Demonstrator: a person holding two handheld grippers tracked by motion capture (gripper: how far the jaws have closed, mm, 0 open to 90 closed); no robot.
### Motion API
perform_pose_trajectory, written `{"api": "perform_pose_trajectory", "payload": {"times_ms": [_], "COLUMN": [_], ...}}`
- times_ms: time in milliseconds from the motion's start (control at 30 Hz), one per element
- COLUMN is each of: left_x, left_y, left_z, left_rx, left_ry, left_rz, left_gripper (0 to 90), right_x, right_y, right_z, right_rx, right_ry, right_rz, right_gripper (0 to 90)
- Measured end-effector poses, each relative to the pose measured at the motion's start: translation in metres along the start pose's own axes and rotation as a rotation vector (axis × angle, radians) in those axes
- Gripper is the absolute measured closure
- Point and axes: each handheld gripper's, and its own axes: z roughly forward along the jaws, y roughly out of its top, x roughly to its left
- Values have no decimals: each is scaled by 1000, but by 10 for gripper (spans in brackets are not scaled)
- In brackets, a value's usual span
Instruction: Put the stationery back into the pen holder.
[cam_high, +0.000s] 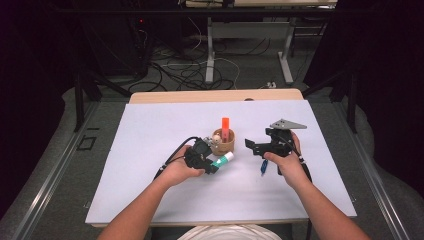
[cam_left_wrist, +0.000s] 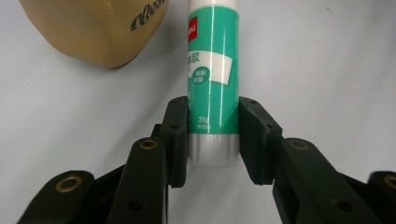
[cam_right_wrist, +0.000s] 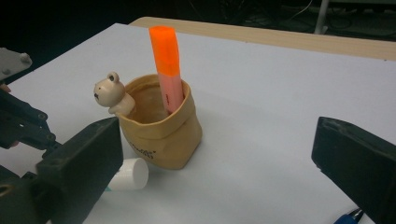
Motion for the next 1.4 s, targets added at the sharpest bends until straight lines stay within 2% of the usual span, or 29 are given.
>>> {"api": "perform_pose_trajectory", "payload": {"times_ms": [100,267,533,667,733,867,967,1033,1100,1300,1400], "left_x": [0,-2,-4,-4,-3,-4,-5,-5,-5,-6,-6], "left_y": [0,0,0,-1,-1,-2,-2,-3,-3,-2,-1], "left_z": [-1,-2,-4,-5,-6,-8,-9,-10,-11,-15,-17], "left_rx": [-14,-51,-98,-119,-131,-161,-188,-208,-231,-267,-295], "left_ry": [1,-2,-9,-14,-17,-24,-22,-30,-34,-41,-43], "left_rz": [4,-15,-28,-43,-43,-66,-84,-98,-113,-135,-151], "left_gripper": [660,661,661,661,661,661,661,661,661,661,660], "right_x": [0,0,4,6,9,11,13,14,15,15,16], "right_y": [-1,-1,-2,-1,0,1,1,0,0,-1,1], "right_z": [2,4,7,7,6,6,5,6,5,8,9], "right_rx": [15,37,28,23,23,4,9,-5,7,15,14], "right_ry": [5,16,38,47,51,65,77,73,79,100,103], "right_rz": [15,34,51,74,104,120,144,143,158,255,275], "right_gripper": [0,0,0,0,0,1,51,100,143,148,151]}}
